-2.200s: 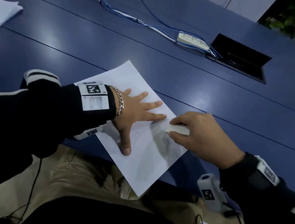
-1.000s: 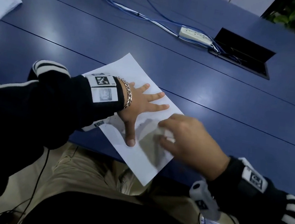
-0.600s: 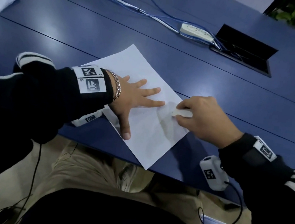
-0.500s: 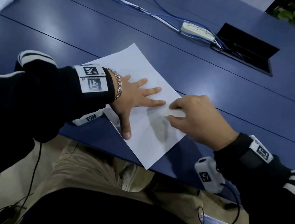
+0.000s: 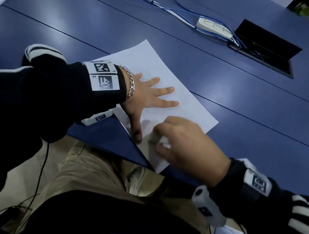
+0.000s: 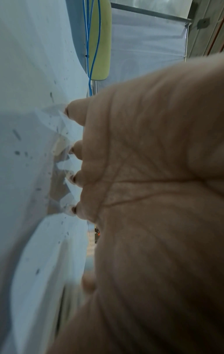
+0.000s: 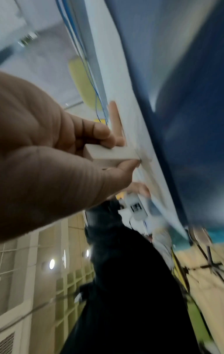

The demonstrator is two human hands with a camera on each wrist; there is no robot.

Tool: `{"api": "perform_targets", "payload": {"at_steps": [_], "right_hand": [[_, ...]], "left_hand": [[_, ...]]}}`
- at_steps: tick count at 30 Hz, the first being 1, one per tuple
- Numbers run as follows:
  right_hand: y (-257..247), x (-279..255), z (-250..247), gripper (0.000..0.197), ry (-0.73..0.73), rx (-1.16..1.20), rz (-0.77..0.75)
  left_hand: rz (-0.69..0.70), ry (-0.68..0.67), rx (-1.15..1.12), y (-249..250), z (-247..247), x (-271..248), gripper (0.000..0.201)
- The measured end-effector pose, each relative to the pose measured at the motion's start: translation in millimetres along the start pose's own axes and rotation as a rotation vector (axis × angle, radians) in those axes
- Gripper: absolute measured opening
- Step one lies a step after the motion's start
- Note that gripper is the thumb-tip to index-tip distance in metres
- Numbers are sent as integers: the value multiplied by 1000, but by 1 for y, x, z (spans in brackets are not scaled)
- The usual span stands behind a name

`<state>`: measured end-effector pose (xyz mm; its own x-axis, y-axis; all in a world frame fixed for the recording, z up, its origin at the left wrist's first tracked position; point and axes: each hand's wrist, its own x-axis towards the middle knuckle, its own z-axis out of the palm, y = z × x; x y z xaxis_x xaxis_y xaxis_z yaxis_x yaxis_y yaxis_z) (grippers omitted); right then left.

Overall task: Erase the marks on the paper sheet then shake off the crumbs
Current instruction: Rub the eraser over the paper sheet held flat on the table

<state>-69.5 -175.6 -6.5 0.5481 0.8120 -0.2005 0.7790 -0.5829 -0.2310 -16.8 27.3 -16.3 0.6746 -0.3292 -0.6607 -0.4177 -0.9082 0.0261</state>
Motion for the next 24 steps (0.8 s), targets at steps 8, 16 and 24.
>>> {"api": "perform_targets", "payload": {"at_steps": [8, 16, 24], "right_hand": [[-19, -3, 12, 18, 92, -62, -18], [38, 16, -15, 22, 173, -83, 178], [-28, -10, 12, 10, 38, -46, -107]], "left_hand": [[13, 6, -4, 0, 0, 0, 151], [5, 0, -8, 1, -1, -4, 150], [15, 3, 18, 1, 0, -2, 149]]}}
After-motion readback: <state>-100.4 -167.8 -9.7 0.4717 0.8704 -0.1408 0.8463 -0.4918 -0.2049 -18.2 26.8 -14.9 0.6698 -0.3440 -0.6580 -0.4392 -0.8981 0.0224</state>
